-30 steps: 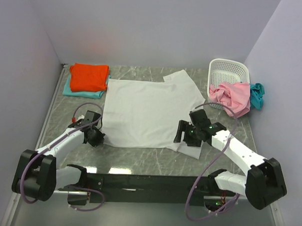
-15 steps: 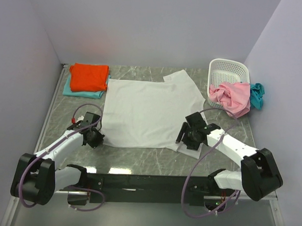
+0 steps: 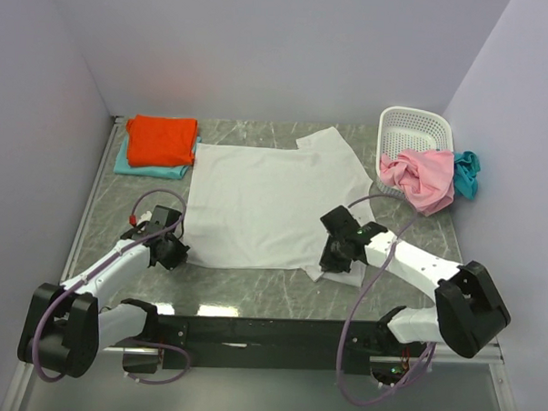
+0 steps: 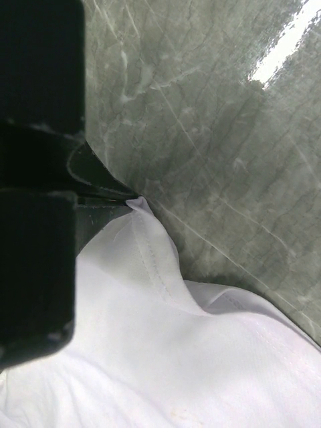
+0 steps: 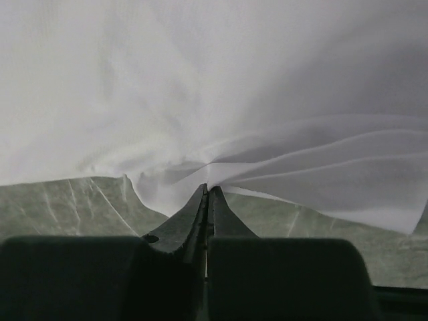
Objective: Fold and stack the t-shirts
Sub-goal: Flatten the tshirt out, then fold the tshirt
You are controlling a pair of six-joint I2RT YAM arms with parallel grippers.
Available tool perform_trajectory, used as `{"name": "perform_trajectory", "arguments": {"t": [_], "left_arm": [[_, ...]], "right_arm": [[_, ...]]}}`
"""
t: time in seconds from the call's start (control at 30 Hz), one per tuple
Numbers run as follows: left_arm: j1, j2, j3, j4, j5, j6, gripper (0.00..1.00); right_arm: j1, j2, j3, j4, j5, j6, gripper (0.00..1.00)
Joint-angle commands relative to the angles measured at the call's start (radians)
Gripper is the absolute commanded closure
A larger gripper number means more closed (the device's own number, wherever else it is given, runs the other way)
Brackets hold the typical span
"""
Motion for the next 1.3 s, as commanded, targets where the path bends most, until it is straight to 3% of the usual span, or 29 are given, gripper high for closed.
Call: {"name": "perform_trajectory", "arguments": {"t": [0.0,0.3,0.4,0.6,0.7,0.73,0.83,0.87,1.0,1.03,1.2,1.27], "left_arm": [[0.002,-0.018,-0.010,0.012,-0.021,0.024,0.99],[0.002,-0.017,-0.016,0.021,-0.016,0.036,0.99],[0.002,-0.015,-0.018,0.022,-0.015,0.045,0.99],[0.002,-0.032,-0.011,0.007,-0.039,0.045,0.99],[0.002,-0.045,-0.014,0.005,-0.050,0.038,0.99],[0.002,-0.048,-0.016,0.004,-0.052,0.035,0.99],[0.002,-0.048,-0.018,0.002,-0.053,0.033,0.99],[0.002,-0.046,-0.018,0.004,-0.052,0.035,0.99],[0.002,-0.037,-0.018,-0.001,-0.053,0.033,0.99],[0.002,-0.037,-0.019,0.005,-0.052,0.033,0.99],[0.002,-0.032,-0.022,0.004,-0.044,0.021,0.99],[0.002,-0.034,-0.024,0.005,-0.036,0.021,0.99]], "right_arm": [[0.038,-0.051,0.002,-0.070,0.037,0.056,1.00],[0.207,-0.102,-0.053,-0.102,-0.015,0.171,1.00],[0.248,-0.106,-0.077,-0.090,-0.021,0.191,0.96],[0.367,-0.200,-0.082,-0.059,0.005,0.162,0.76],[0.394,-0.227,-0.051,-0.102,0.024,0.120,0.51],[0.391,-0.231,-0.026,-0.149,0.058,0.113,0.39],[0.354,-0.231,0.031,-0.276,0.171,0.090,0.26],[0.342,-0.234,0.063,-0.298,0.240,0.082,0.25],[0.276,-0.293,0.088,-0.297,0.262,-0.053,0.25],[0.245,-0.304,0.079,-0.282,0.250,-0.065,0.21],[0.003,-0.314,-0.002,-0.185,0.092,-0.182,0.21],[-0.019,-0.300,-0.011,-0.134,0.069,-0.216,0.21]]}}
